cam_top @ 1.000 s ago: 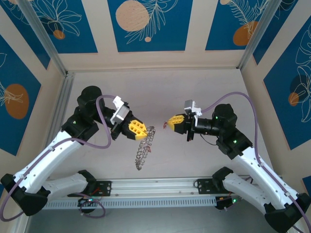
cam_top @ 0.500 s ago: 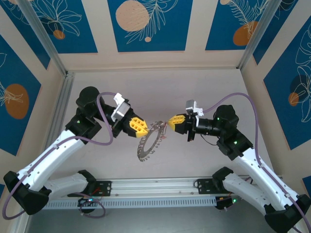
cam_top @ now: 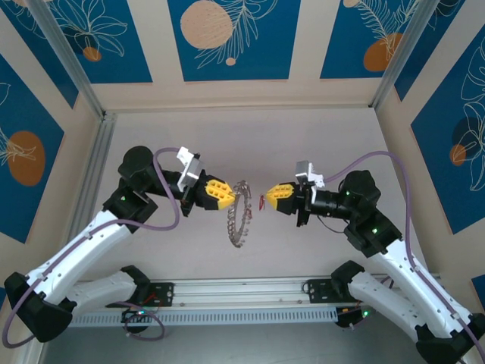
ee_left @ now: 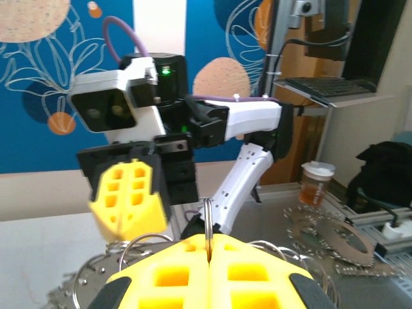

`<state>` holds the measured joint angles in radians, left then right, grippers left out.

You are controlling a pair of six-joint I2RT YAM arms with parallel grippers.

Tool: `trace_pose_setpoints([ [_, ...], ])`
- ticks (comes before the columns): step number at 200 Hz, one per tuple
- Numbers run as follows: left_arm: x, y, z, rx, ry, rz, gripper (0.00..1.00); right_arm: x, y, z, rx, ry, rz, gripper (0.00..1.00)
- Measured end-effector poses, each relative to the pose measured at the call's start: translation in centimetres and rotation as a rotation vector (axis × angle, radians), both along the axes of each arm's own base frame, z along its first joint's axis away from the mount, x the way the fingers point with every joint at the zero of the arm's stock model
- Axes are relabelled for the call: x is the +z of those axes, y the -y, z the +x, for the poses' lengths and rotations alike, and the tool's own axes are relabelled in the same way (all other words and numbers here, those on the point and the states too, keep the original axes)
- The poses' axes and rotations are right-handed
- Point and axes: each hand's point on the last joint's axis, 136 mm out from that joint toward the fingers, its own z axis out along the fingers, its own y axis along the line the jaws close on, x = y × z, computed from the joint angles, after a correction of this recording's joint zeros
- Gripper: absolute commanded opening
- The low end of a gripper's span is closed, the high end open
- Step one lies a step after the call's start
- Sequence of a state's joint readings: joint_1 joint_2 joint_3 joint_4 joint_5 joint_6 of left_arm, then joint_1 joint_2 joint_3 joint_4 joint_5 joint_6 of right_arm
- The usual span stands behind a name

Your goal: Put the keys on the keyring

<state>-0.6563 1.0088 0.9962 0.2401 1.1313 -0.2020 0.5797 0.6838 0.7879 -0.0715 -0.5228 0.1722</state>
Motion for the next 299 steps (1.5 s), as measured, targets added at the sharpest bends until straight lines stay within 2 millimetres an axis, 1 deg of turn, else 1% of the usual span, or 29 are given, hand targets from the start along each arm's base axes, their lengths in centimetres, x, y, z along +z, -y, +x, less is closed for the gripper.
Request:
trace_pose_setpoints([
  [20, -0.1, 0.1, 0.8, 0.057, -0.001, -0.004, 0.00, -0.2, -0.7, -1.0, 0.035, 0.000, -0.015, 0.00],
  [45, -0.4, 0.1, 1.5, 0.110, -0.001, 0.002, 0.00, 0.4, -1.7, -2.1, 0.076, 0.031, -0.027, 0.00],
  [72, -1.0, 0.4, 2.1, 0.148, -0.002, 0.014, 0.00, 0.9, -2.7, -2.5, 0.093, 0.072, -0.040, 0.00],
  [103, -2.5, 0.8, 2.3, 0.166, -0.023, 0.046, 0.00, 1.1, -3.9, -1.8, 0.070, 0.106, -0.063, 0.00],
  [136, -3.9, 0.9, 2.5, 0.174, -0.043, 0.062, 0.00, 0.4, -4.7, -0.9, 0.044, 0.114, -0.094, 0.00],
  [152, -4.4, 0.9, 2.6, 0.182, -0.051, 0.064, 0.00, 0.2, -4.8, -0.7, 0.035, 0.119, -0.102, 0.00],
  [190, -4.7, 0.9, 3.0, 0.207, -0.052, 0.063, 0.00, 0.0, -4.8, -0.4, 0.020, 0.116, -0.110, 0.00],
  [219, -5.7, 0.8, 4.1, 0.283, -0.064, 0.098, 0.00, -0.8, -4.5, 0.6, -0.026, 0.068, -0.127, 0.00],
  [235, -6.7, 0.7, 4.7, 0.325, -0.076, 0.125, 0.00, -2.7, -4.1, 1.4, -0.066, 0.003, -0.149, 0.00],
  [242, -7.3, 0.6, 4.9, 0.341, -0.083, 0.138, 0.00, -4.0, -3.8, 1.9, -0.088, -0.039, -0.167, 0.00],
  [254, -8.1, 0.5, 5.2, 0.361, -0.089, 0.158, 0.00, -6.8, -3.2, 2.8, -0.133, -0.123, -0.202, 0.00],
  [266, -8.9, 0.4, 5.5, 0.383, -0.100, 0.181, 0.00, -10.2, -2.4, 3.7, -0.186, -0.226, -0.242, 0.00],
  [274, -9.5, 0.3, 5.8, 0.398, -0.108, 0.196, 0.00, -12.0, -1.8, 4.3, -0.219, -0.288, -0.263, 0.00],
  [279, -9.7, 0.3, 5.8, 0.404, -0.112, 0.203, 0.00, -13.4, -1.4, 4.6, -0.245, -0.334, -0.278, 0.00],
  [299, -9.9, 0.0, 6.2, 0.438, -0.110, 0.215, 0.00, -17.7, 0.3, 6.0, -0.336, -0.491, -0.316, 0.00],
])
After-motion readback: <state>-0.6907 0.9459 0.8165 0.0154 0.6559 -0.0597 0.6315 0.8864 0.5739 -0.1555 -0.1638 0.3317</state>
